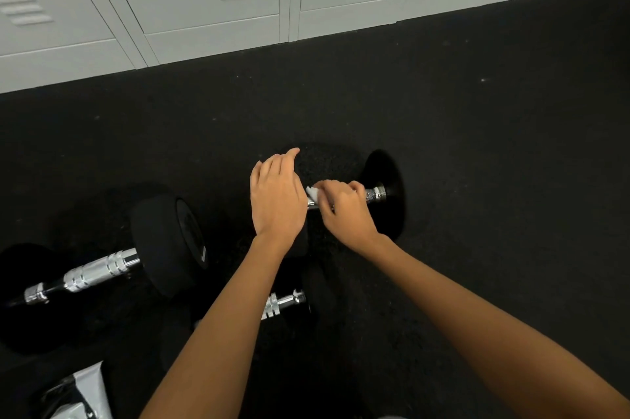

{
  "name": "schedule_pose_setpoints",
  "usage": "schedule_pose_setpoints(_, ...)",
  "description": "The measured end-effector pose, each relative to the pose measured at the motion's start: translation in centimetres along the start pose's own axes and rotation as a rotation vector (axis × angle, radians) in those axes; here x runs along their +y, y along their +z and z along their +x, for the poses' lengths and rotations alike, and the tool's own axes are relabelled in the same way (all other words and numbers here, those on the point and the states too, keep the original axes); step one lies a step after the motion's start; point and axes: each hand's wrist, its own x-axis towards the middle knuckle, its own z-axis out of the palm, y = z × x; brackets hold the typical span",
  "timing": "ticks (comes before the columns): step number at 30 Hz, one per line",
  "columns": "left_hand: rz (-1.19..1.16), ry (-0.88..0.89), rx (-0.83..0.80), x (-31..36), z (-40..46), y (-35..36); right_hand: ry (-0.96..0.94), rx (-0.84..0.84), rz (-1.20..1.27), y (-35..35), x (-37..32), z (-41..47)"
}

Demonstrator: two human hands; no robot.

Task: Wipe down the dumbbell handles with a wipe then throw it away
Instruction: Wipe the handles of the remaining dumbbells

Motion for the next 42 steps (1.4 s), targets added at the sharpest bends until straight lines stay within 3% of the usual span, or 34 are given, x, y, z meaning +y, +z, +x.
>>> schedule_pose_setpoints(4,0.002,0.0,0.003,-0.1,-0.1,0.0,-0.181,-0.011,0.034,-0.9,2.7,-1.8)
schedule_pose_setpoints(9,-0.001,0.001,0.005,-0.1,-0.1,0.1,0.014,0.011,-0.005,-1.5,3.2,0.2)
schedule_pose_setpoints(12,-0.005,0.002,0.013,-0.1,-0.1,0.2,0.365,-0.175,-0.024,-2.3,1.6,3.2)
schedule_pose_setpoints(14,-0.006,0.004,0.019,-0.1,-0.1,0.2,0.48,-0.376,-0.12,-2.5,1.2,5.1)
schedule_pose_setpoints(19,0.007,0.015,0.036,0.0,-0.2,0.3,0.513,-0.668,-0.226,-2.6,0.5,7.3)
schedule_pose_setpoints(24,0.016,0.012,0.03,-0.1,0.0,0.3,0.465,-0.751,-0.218,-2.0,-0.6,7.7)
schedule_pose_setpoints(33,0.024,0.012,0.014,-0.2,0.0,0.4,0.291,-0.629,-0.114,-0.7,-2.5,6.7)
schedule_pose_setpoints(42,0.034,0.01,0.0,-0.1,0.0,0.2,-0.141,-0.107,-0.008,0.2,0.6,-0.5)
